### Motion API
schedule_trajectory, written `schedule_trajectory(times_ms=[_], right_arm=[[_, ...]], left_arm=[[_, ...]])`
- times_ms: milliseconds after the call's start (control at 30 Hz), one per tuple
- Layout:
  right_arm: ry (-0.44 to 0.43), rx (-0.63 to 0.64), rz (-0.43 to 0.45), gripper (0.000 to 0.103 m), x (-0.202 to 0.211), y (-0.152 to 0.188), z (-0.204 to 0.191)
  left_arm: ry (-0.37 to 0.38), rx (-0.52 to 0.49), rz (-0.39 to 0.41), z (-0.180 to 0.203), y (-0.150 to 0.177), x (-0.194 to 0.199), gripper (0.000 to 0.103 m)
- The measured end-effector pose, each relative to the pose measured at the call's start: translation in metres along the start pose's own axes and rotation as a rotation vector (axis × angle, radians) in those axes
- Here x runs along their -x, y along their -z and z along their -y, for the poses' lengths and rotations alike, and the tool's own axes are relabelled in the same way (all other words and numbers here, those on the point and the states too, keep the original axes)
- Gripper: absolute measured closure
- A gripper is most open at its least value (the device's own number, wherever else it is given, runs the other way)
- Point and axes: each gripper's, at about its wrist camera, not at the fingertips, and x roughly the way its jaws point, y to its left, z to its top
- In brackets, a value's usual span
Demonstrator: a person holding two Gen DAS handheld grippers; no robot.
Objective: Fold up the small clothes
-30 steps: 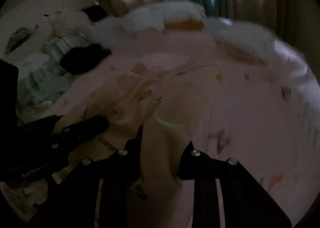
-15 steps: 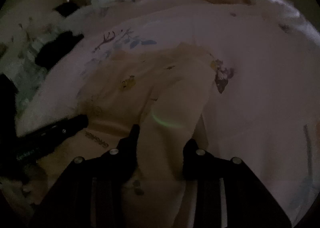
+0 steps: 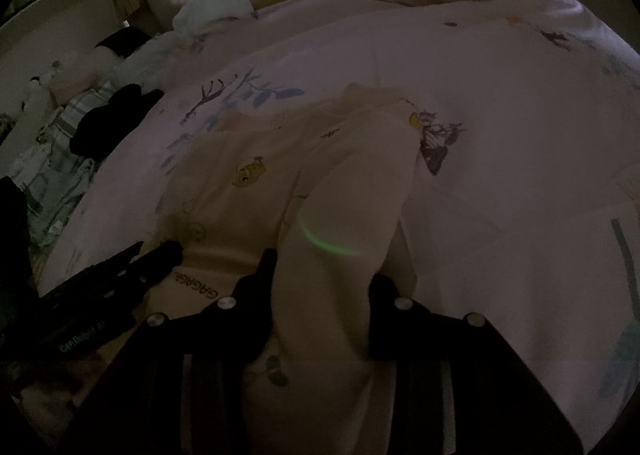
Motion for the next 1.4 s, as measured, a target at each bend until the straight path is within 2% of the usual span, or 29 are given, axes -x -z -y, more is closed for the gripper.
schedule_trajectory(times_ms=[767,1400], right_arm=[[-0.044,-0.020,0.025,0.065,0.003,0.005,0.009],[-0.073,-0.035,0.029,0.063,0.003,0.003,0.012]], left_arm=[[-0.023,0.008,0.006,-0.001,0.000,0.000,0.022],[-0.025,0.011,0.007,0.000,-0.001,-0.001,0.022]])
